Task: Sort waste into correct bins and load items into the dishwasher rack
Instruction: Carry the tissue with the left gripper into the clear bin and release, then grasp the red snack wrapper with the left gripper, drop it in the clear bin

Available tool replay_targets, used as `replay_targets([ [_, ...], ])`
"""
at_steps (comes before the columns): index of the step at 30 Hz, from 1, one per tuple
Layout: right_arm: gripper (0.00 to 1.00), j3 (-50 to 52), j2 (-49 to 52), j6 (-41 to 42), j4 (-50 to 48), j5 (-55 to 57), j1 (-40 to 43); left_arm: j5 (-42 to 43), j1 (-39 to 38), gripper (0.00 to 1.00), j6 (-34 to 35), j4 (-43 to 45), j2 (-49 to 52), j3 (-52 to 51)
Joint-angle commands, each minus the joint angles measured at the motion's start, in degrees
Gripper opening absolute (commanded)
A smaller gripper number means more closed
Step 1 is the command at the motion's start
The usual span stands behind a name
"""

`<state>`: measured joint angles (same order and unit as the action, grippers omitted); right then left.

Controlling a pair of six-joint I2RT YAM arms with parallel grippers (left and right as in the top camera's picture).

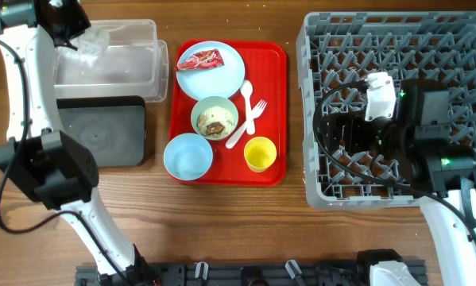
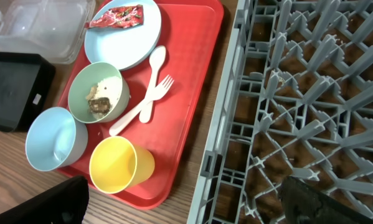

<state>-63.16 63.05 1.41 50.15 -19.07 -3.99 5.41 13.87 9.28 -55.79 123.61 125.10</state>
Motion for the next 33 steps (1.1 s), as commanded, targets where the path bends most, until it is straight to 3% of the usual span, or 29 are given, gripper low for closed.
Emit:
replay_targets([
  [1,1.0,-1.2,0.4,0.3,-0.1,-0.3,-0.2,0.9,-0.2,0.67,0.4,1.0,5.2,-0.5],
  [2,1.0,-1.2,0.4,0.3,-0.1,-0.3,-0.2,2.6,-0.4,0.86,0.4,0.7,5.5,-0.5],
  [3,1.0,-1.2,0.4,0.3,-0.1,-0.3,-0.2,4.0,-1.0,0.98,0.1,0.7,5.4,-0.5],
  [4,1.0,-1.2,0.4,0.3,-0.2,-0.3,-0.2,4.9,-1.7,1.0,0.1,0.9,4.8,-0.5],
  [7,1.0,-1.2,0.4,0.3,-0.3,-0.3,-0.2,5.4,-9.2,1.0,-4.5,-0.4,1.5,-0.5],
  [12,1.0,-1.2,0.4,0.2,0.0,-0.3,-0.2,3.9,-21.6,1.0,-4.6,-0.5,3.0,-0.5],
  [16,1.0,-1.2,0.4,0.2,0.0,-0.3,-0.2,1.9,-28.7,0.98,-15.3,1.4,8.3,-0.5],
  [23,1.0,-1.2,0.4,0.1,0.1,-0.3,-0.2,-1.0,-29.1,0.97,-21.1,6.6,18.8,-0.5],
  [30,1.0,-1.2,0.4,0.1,0.4,-0.3,-0.2,-1.4,-28.2,1.0,-21.1,11.4,22.5,-0.5],
  [33,1.0,-1.2,0.6,0.1,0.4,-0.3,-0.2,-1.4,-28.3,0.92,-21.0,8.6,24.1,-0.5],
])
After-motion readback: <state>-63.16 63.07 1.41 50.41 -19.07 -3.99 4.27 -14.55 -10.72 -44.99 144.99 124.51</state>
